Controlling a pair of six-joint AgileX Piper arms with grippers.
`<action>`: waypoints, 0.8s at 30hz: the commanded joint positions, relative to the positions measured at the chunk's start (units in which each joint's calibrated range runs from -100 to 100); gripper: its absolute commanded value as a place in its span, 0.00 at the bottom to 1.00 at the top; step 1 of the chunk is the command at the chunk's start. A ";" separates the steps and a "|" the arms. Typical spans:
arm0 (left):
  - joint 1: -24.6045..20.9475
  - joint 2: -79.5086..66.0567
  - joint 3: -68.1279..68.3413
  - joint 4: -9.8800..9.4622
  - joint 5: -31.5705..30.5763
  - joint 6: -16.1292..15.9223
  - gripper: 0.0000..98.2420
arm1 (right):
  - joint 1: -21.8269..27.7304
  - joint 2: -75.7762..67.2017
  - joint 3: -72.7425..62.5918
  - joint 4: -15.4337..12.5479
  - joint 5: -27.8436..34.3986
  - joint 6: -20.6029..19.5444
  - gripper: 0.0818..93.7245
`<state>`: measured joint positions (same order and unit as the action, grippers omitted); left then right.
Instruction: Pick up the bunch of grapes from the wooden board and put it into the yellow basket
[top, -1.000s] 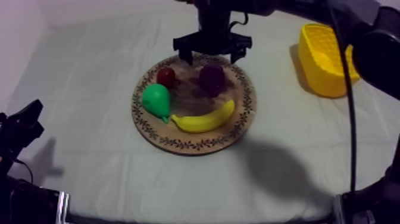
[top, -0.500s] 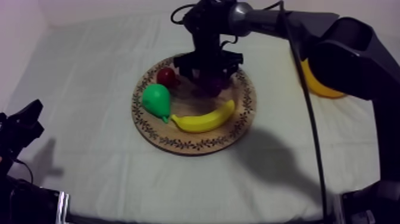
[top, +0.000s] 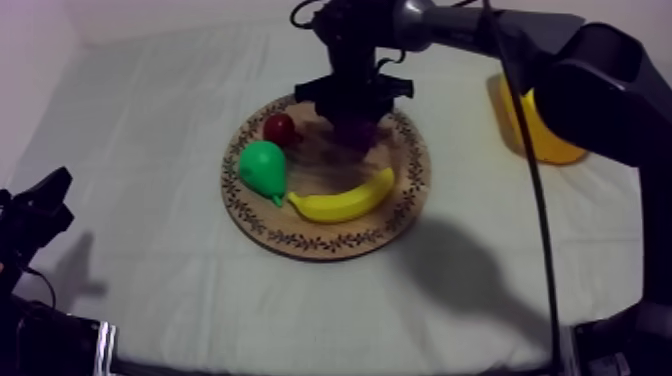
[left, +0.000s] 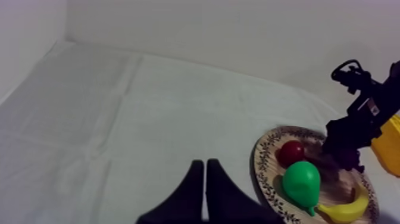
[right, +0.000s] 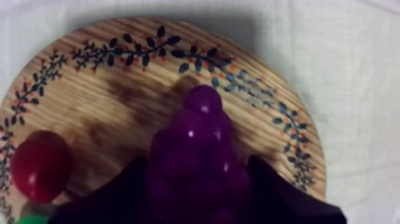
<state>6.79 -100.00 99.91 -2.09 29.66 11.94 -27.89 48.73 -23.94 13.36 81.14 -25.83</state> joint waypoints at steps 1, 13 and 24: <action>-0.02 0.00 -0.02 0.01 0.00 0.00 0.00 | -0.11 -3.02 1.11 0.38 0.08 0.22 0.30; -0.02 0.00 -0.02 0.01 0.00 0.00 0.00 | 1.95 -22.85 11.98 3.02 -1.76 3.50 0.31; -0.02 0.00 -0.02 0.01 0.00 0.00 0.00 | 9.20 -37.54 19.70 5.23 -9.03 8.91 0.33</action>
<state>6.79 -100.00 99.91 -2.09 29.66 11.94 -20.10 13.18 -4.98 18.61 73.73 -17.82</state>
